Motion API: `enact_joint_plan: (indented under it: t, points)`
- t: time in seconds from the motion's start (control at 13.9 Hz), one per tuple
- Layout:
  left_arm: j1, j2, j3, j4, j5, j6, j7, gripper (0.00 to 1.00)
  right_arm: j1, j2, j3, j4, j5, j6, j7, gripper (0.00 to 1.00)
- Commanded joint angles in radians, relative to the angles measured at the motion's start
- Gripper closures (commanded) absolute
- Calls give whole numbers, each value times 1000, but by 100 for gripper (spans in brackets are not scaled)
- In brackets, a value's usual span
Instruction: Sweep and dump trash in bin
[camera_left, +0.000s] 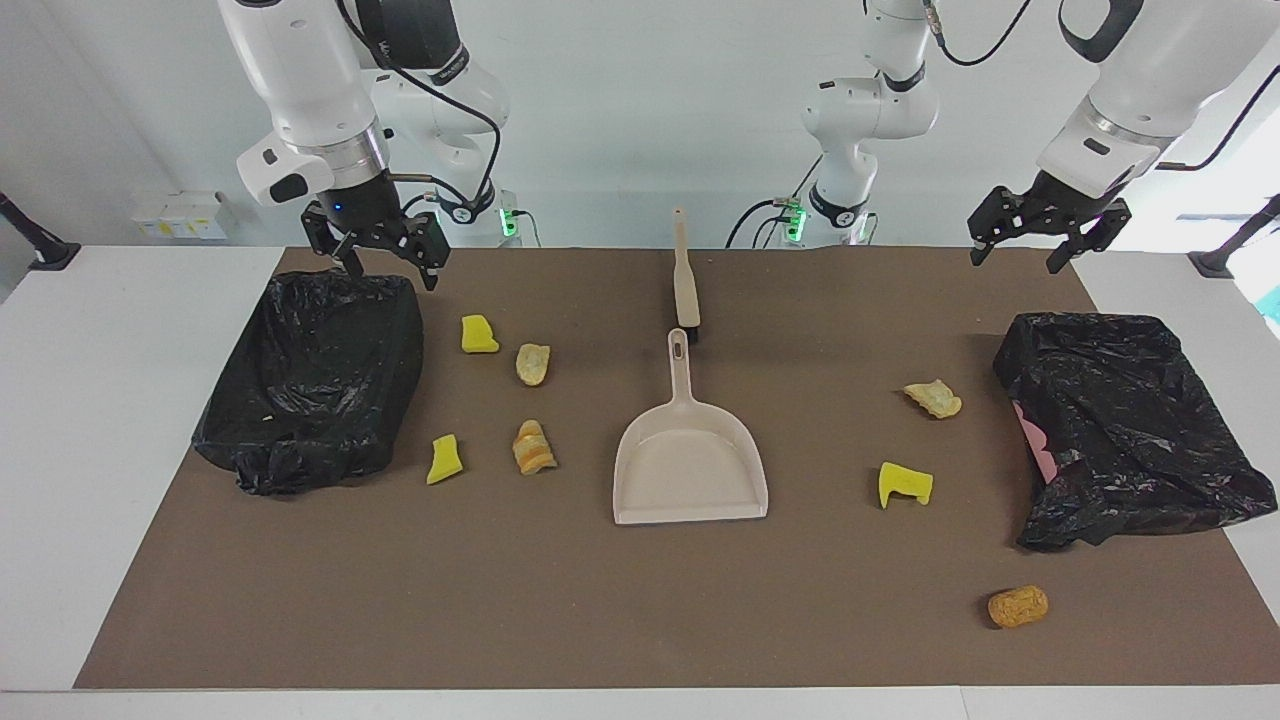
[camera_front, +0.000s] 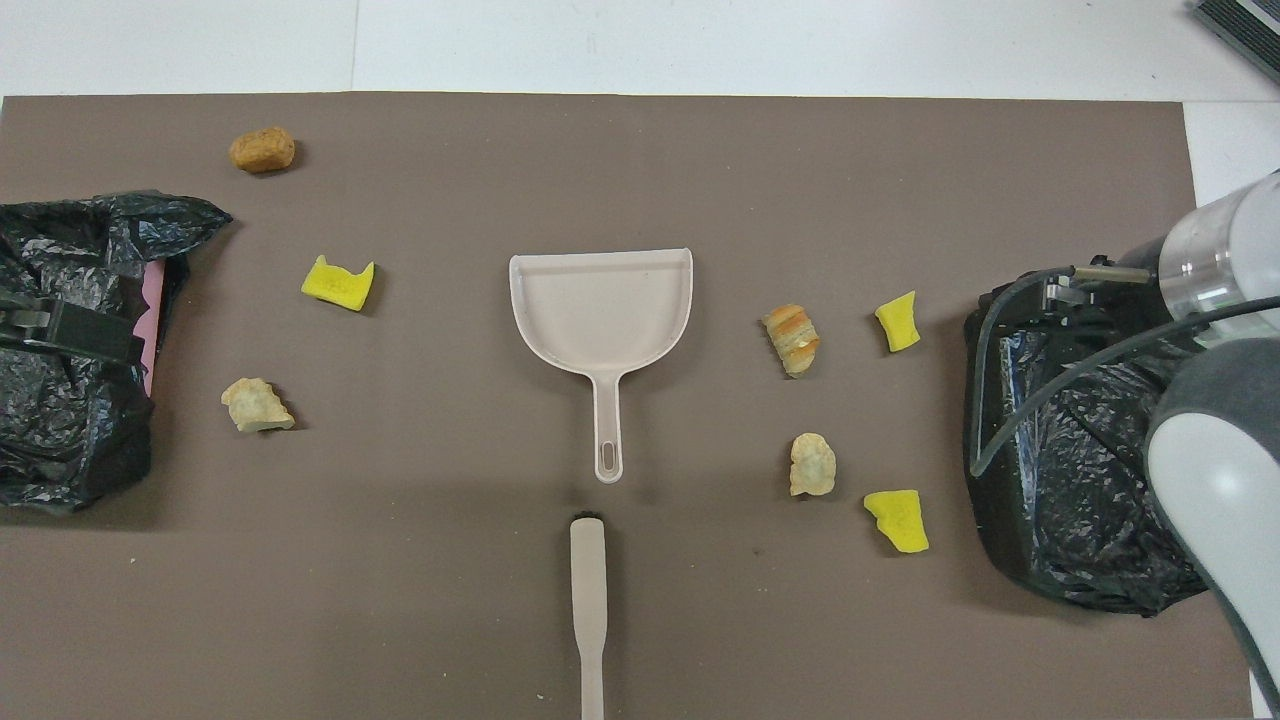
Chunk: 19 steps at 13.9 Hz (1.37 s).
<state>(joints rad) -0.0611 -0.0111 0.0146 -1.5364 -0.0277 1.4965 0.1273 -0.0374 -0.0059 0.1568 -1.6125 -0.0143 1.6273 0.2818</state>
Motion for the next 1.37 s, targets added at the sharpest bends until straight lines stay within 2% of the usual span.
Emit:
enact_joint_plan:
  t: [0.0,0.72,1.01,1.3]
  points:
    - [-9,-22,4,-17,9,-13,12,0,-19,7,6,17,20,-18,-32,0]
    - [-5,-29,2,-31,6,-15,3,0,-21,7,6,16,22,-21,-30,0]
    - [-16,-53,-4,-73,-1,-8,11,0,-21,7,6,16,22,-20,-30,0]
    - [-112,-79,-4,-171,-11,10,5,0,-21,7,6,16,22,-21,-30,0]
